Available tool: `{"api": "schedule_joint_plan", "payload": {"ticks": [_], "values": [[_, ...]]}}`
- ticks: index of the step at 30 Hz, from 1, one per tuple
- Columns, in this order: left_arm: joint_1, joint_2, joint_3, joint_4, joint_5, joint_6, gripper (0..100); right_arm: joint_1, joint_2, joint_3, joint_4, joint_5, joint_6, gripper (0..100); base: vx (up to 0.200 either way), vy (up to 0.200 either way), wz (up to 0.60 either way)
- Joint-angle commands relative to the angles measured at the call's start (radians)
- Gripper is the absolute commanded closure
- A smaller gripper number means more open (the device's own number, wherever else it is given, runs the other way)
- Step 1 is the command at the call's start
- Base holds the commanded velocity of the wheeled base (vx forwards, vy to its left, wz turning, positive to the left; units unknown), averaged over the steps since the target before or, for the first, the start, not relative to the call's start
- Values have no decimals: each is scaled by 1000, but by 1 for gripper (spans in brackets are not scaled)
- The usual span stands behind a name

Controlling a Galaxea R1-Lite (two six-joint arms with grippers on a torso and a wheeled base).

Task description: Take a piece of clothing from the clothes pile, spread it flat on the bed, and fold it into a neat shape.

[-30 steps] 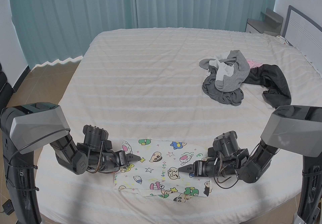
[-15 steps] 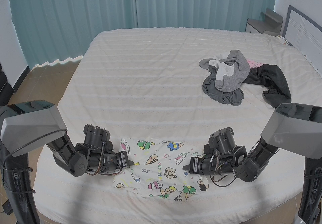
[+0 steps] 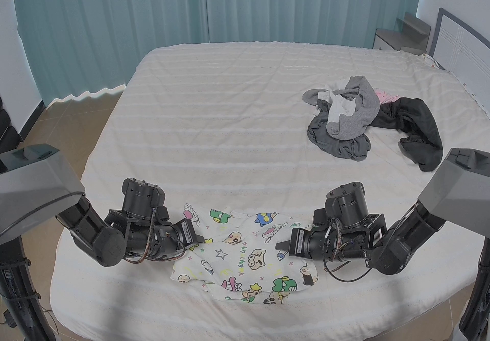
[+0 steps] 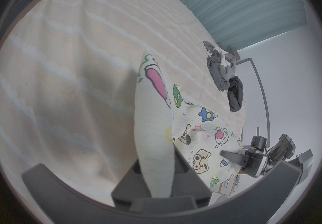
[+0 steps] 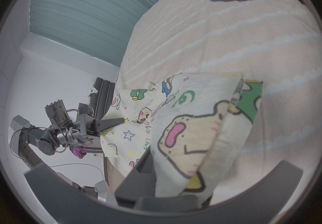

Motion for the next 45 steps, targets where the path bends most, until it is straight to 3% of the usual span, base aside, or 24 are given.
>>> {"api": "schedule_joint_plan", "payload": {"ticks": [1, 20, 28, 45], "values": [[-7, -66, 2, 24, 1, 0, 100, 4, -33, 12, -1, 0, 1, 100, 0, -200, 0], [-94, -158, -14, 74, 19, -3, 100, -7, -136, 44, 2, -1, 1, 100, 0, -200, 0], [-125, -146, -50, 94, 59, -5, 100, -30, -153, 47, 10, -4, 1, 100, 0, -200, 0], [-179, -112, -75, 90, 60, -53, 100, -59, -163, 73, 16, -4, -3, 100, 0, -200, 0]]}}
